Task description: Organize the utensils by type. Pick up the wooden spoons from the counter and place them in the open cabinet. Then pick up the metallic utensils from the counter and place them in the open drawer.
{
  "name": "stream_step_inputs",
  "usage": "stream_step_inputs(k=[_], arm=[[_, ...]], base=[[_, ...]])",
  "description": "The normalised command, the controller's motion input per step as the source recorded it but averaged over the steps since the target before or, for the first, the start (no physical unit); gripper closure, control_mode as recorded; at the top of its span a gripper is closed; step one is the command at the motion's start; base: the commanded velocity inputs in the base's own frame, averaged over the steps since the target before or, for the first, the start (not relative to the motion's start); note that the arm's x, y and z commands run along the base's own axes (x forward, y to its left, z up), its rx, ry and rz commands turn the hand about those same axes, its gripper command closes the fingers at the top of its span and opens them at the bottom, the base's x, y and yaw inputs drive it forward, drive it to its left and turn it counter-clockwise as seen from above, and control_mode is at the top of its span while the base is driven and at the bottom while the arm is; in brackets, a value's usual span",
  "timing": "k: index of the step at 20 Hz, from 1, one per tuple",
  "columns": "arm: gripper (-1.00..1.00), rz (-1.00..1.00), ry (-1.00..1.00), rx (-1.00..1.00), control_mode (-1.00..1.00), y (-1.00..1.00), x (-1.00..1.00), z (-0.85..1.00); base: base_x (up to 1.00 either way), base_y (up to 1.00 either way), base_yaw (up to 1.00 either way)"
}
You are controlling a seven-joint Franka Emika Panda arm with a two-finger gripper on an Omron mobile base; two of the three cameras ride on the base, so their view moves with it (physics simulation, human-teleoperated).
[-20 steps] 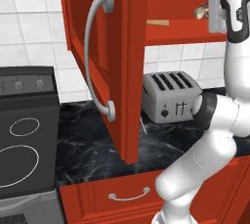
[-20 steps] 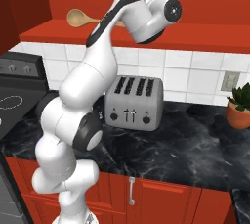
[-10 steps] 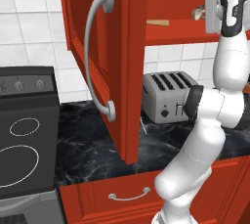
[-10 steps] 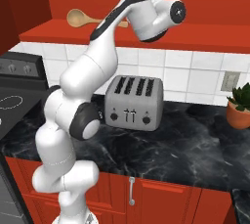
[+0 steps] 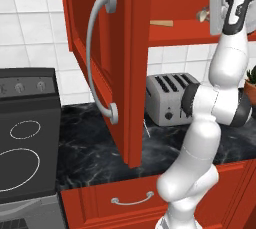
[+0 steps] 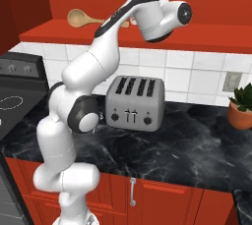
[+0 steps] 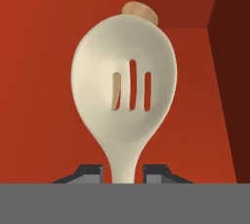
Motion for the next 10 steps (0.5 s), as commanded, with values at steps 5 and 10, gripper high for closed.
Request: stream_step_inputs(k=[5, 10], arm=[[1.0, 0.0, 0.0, 0.0, -1.0, 0.07, 0.22, 0.0], [1.0, 0.0, 0.0, 0.0, -1.0, 0.15, 0.18, -0.07]], base=[[0.0, 0.0, 0.0], [0.0, 0.0, 0.0]])
